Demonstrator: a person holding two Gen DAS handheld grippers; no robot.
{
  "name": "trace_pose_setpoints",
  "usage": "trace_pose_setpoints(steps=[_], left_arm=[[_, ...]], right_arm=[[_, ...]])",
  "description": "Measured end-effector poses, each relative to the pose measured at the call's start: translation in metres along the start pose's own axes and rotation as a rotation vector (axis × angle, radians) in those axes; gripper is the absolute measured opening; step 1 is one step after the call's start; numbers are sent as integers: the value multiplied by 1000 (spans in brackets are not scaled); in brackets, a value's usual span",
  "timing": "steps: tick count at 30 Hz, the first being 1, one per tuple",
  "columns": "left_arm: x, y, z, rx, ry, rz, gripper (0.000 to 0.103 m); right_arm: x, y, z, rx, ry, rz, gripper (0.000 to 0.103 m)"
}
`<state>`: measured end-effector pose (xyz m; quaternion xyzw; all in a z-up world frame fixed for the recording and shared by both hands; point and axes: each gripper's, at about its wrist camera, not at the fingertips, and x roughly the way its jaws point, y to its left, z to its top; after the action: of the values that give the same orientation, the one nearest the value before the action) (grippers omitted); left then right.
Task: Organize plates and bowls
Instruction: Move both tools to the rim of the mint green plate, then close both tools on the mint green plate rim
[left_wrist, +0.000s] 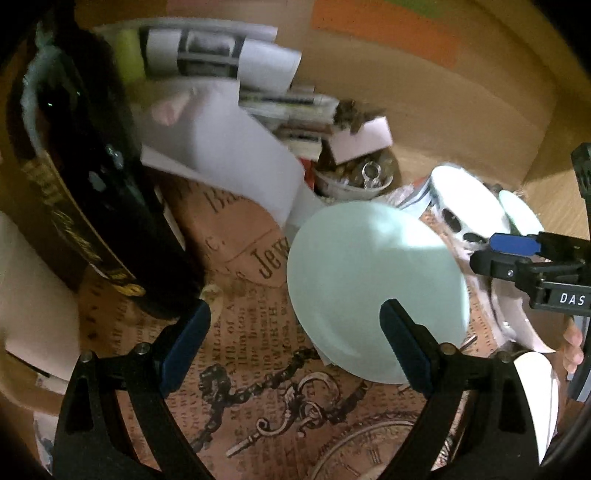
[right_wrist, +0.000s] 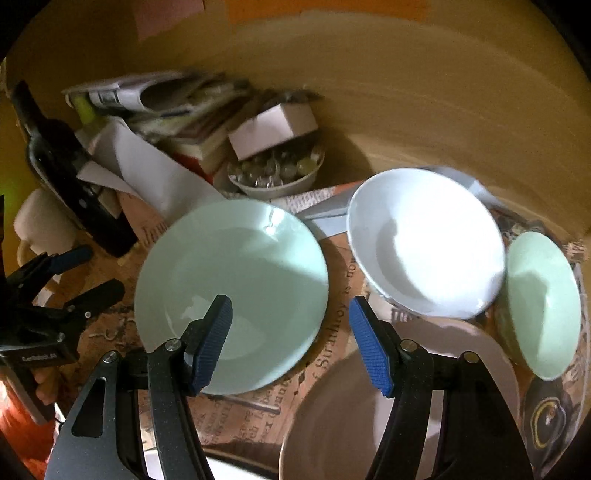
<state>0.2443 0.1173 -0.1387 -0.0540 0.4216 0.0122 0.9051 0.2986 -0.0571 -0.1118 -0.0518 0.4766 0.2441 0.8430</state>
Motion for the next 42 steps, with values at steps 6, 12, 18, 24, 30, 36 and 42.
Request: trace_pose_setpoints(steps=[6, 12, 18, 24, 30, 36, 42], left_arm=[[14, 5, 0, -7, 29, -39, 94], [24, 2, 1, 11, 49, -60, 77], [35, 3, 0, 10, 85, -97, 54], [45, 0, -5, 17, 125, -141, 40], [51, -2, -5, 12, 133, -159, 35], [50, -3, -5, 15, 138, -185, 29], [47, 0, -5, 2, 128, -162, 29]], right_arm=[[23, 2, 7, -19, 77, -10, 55], [40, 3, 11, -16, 153, -28, 48], [49, 1, 15, -19, 198, -89, 48], [53, 1, 16, -49, 218, -137, 48], [72, 0, 22, -31, 245, -98, 35], [72, -1, 25, -18, 231, -100, 29], [57, 5, 22, -24, 192, -93, 25]])
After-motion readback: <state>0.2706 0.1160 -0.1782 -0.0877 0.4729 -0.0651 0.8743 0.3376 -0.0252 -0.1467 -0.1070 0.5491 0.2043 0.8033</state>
